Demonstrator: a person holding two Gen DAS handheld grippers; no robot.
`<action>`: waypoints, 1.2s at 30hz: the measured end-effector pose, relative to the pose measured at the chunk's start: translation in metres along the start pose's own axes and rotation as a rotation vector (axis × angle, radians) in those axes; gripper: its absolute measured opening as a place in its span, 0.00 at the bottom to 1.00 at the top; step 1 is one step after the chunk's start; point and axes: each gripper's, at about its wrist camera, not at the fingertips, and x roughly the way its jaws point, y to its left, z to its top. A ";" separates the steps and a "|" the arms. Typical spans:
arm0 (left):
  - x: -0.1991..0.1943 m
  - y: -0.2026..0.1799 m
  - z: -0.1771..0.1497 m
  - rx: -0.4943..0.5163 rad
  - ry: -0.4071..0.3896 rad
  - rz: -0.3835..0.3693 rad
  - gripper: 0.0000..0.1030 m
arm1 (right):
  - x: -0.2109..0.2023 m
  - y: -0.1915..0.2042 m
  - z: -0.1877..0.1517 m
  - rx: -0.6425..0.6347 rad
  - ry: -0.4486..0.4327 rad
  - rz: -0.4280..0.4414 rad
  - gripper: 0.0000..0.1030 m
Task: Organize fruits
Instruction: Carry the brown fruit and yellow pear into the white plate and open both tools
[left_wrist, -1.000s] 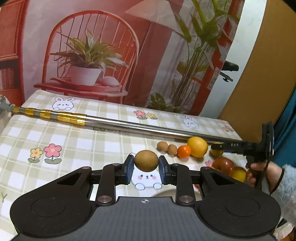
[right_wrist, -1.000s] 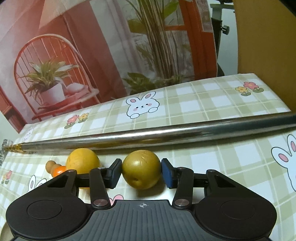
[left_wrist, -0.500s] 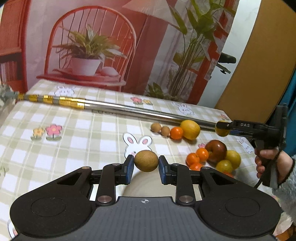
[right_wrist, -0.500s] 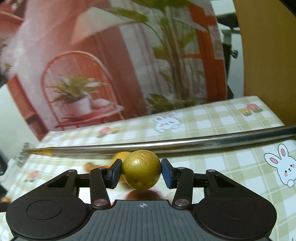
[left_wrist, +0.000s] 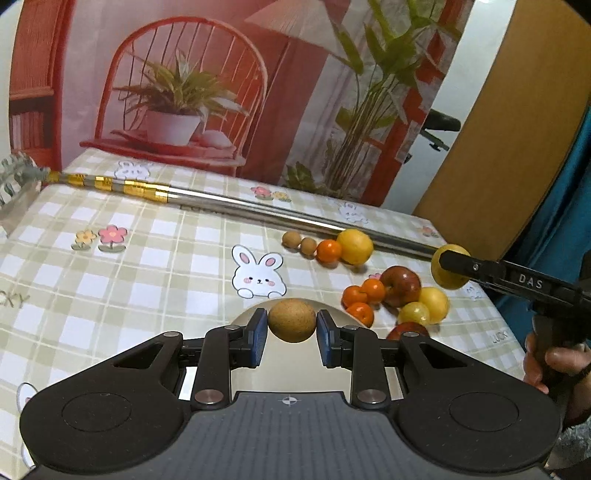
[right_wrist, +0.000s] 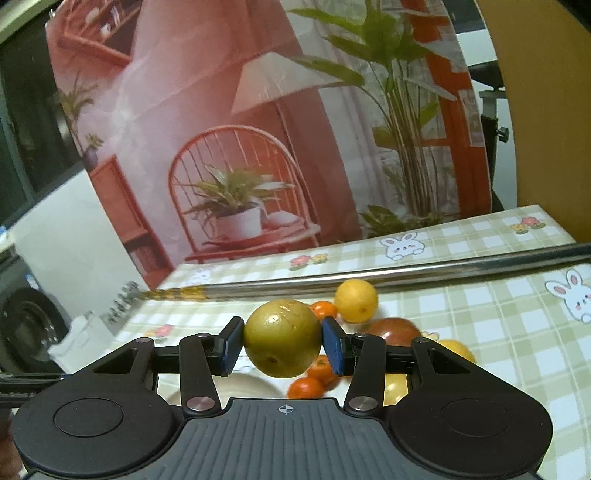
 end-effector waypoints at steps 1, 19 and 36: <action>-0.006 -0.002 0.001 0.011 -0.009 0.003 0.29 | -0.005 0.002 0.000 0.002 -0.002 0.008 0.41; 0.022 -0.002 -0.028 0.097 0.078 0.058 0.30 | 0.030 0.045 -0.070 -0.209 0.228 0.010 0.41; 0.067 0.000 -0.040 0.210 0.160 0.144 0.30 | 0.070 0.044 -0.082 -0.285 0.291 -0.007 0.41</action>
